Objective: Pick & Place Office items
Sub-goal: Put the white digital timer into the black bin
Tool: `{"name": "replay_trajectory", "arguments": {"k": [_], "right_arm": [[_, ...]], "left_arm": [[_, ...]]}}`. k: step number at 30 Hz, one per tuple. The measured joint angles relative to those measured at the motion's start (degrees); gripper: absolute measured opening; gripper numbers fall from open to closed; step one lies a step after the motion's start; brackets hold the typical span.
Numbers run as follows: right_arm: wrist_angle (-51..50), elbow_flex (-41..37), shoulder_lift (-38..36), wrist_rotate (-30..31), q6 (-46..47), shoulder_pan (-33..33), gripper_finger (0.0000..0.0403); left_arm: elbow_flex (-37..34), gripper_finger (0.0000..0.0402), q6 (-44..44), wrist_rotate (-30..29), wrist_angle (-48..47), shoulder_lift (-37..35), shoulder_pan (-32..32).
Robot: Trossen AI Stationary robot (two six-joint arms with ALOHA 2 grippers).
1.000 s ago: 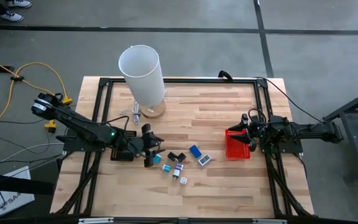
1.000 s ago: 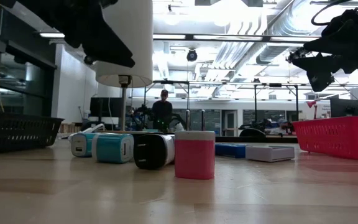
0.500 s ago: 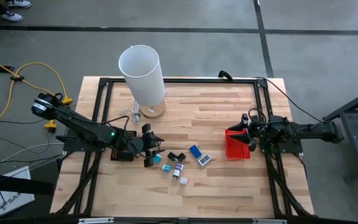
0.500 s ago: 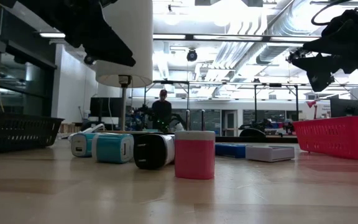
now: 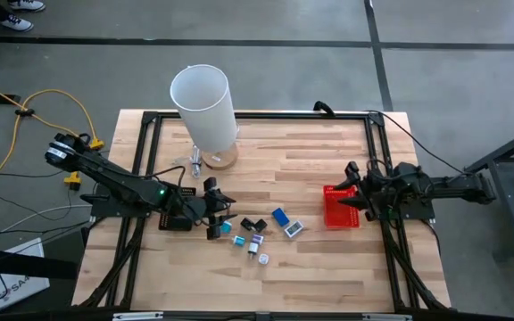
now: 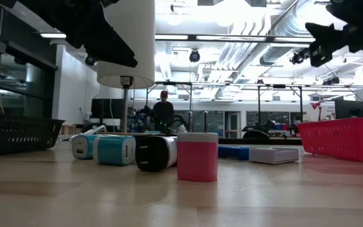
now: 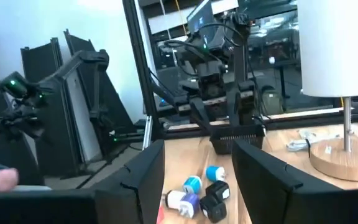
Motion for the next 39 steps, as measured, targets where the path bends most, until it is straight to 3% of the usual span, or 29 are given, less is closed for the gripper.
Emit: {"name": "replay_trajectory", "arguments": {"k": [23, 30, 39], "right_arm": [[0.21, 20.55, 43.56, -0.1, -10.51, -0.02, 0.0174], [0.1, 22.87, 52.99, -3.47, -12.93, 0.11, 0.0174], [0.12, 22.89, 60.91, -2.35, -15.02, 0.98, 0.0174]], "left_arm": [[0.0, 0.0203, 0.04, -0.02, 0.02, -0.02, 0.0], [0.0, 0.0203, 0.04, -0.02, 0.09, -0.02, 0.0], [0.0, 0.0203, 0.07, -0.02, 0.14, -0.02, 0.0]]}}
